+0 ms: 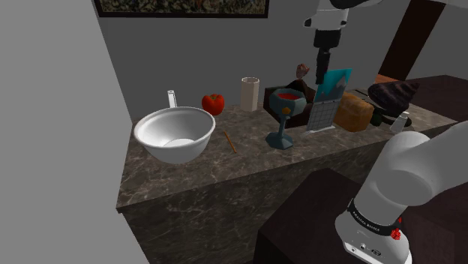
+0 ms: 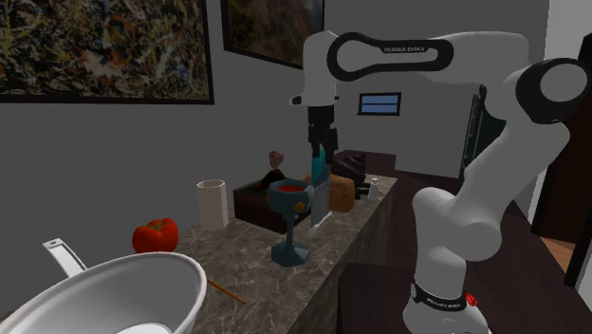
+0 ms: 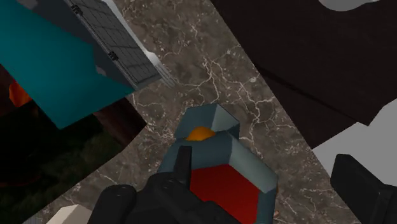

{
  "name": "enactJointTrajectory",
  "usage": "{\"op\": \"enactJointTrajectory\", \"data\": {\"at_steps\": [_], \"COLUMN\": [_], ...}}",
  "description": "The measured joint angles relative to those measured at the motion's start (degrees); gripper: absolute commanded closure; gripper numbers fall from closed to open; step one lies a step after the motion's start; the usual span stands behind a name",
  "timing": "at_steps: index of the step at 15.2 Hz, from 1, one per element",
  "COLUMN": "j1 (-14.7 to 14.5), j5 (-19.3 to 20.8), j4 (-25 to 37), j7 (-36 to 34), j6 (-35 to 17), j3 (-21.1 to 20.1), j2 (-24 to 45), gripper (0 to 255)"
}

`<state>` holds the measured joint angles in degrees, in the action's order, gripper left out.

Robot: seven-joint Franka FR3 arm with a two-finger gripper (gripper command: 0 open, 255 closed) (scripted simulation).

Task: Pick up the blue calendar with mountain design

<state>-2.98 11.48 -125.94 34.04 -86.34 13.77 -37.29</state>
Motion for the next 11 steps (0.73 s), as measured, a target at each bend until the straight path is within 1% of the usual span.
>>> {"op": "enactJointTrajectory", "data": {"at_steps": [2,8,9,11], "j1": [-0.63,-2.82,-3.23,-3.39], "j5": [2.32,7.93,8.32,8.86], "j4": [3.41,13.51,15.65,15.45], "j7": [6.09,24.71,27.31,29.17], "j6": [1.28,2.07,2.27,1.16], "j3": [2.14,8.67,9.49,10.23], "j2": [2.26,10.75,12.49,13.25], "gripper": [0,0,0,0]}}
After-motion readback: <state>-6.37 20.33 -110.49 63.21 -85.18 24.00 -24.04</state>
